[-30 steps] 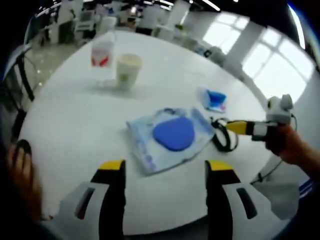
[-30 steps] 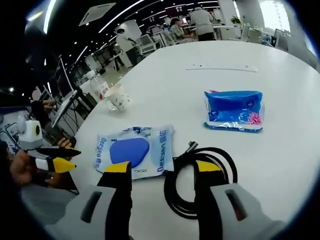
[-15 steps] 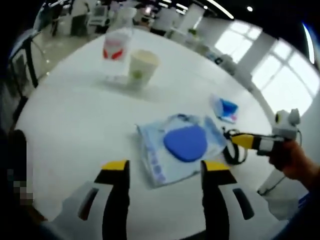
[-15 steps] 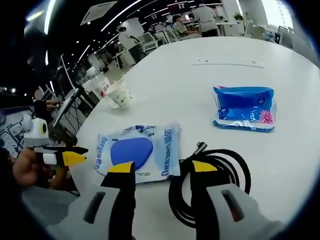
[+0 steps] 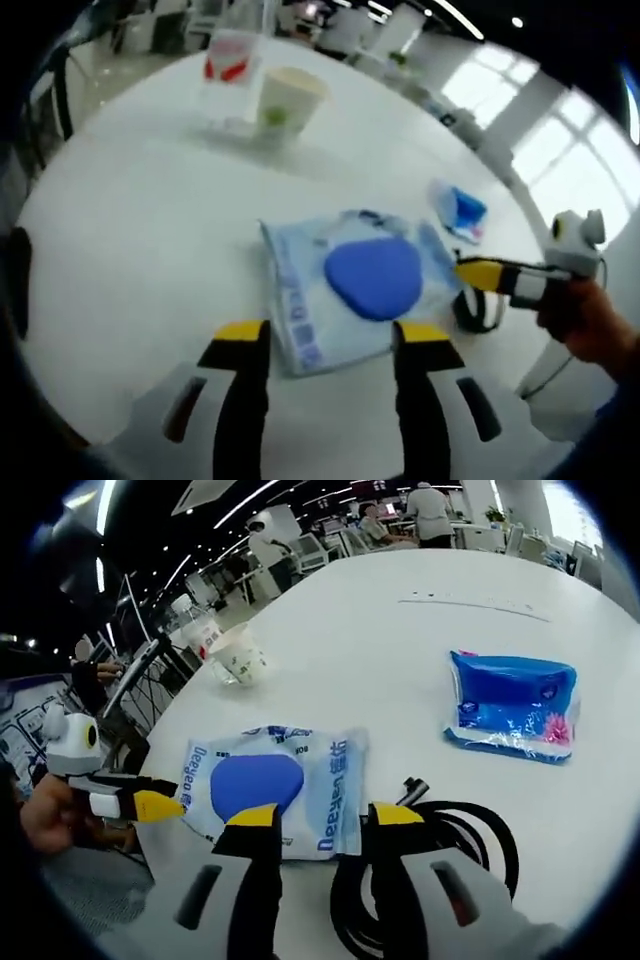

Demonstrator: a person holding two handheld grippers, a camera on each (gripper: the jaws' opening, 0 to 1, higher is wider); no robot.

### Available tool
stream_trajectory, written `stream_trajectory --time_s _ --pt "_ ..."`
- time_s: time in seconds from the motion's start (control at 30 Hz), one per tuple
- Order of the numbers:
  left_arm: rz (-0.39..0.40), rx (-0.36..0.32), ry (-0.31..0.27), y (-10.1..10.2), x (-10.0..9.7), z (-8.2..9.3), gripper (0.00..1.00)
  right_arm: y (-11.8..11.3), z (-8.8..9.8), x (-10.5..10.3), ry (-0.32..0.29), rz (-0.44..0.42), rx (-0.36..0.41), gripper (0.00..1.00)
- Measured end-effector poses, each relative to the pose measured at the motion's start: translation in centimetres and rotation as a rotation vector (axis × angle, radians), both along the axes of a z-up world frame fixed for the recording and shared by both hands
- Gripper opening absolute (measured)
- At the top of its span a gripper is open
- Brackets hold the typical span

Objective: Arrange the tabletop items into an orderly group along one side of the table until the central work area is clear of visible clutter.

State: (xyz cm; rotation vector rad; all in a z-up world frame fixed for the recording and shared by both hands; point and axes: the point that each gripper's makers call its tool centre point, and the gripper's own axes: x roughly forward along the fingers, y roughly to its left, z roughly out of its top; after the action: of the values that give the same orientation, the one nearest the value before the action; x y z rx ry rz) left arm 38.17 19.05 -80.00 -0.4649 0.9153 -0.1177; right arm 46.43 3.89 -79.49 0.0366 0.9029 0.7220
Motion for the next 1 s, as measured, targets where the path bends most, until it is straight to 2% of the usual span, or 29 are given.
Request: stream_trajectory --time_s 0.27,0.47,0.6,0.73,1.0 --pt "0.046 -0.039 0.012 0.2 0.0 -0.4 0.35 1.1 -0.6 0.0 0.025 0.038 -0.021 0.32" --pt "0.059 -0.041 0.012 0.5 0.1 -0.4 0.31 0.8 -0.6 0.1 0.04 0.006 -0.005 0.3" --pt "0.069 -0.016 0.021 0.9 0.0 -0.8 0.22 0.6 -0.6 0.1 0.049 -0.001 -0.01 0.26" --pt "0.103 -0.034 0.023 1.1 0.0 -0.9 0.19 0.3 -0.6 -0.1 0.047 -0.004 -0.013 0.21" --pt "0.078 0.024 0.037 1.4 -0.2 -1.2 0.1 0.0 -0.6 -0.7 0.054 -0.018 -0.011 0.08"
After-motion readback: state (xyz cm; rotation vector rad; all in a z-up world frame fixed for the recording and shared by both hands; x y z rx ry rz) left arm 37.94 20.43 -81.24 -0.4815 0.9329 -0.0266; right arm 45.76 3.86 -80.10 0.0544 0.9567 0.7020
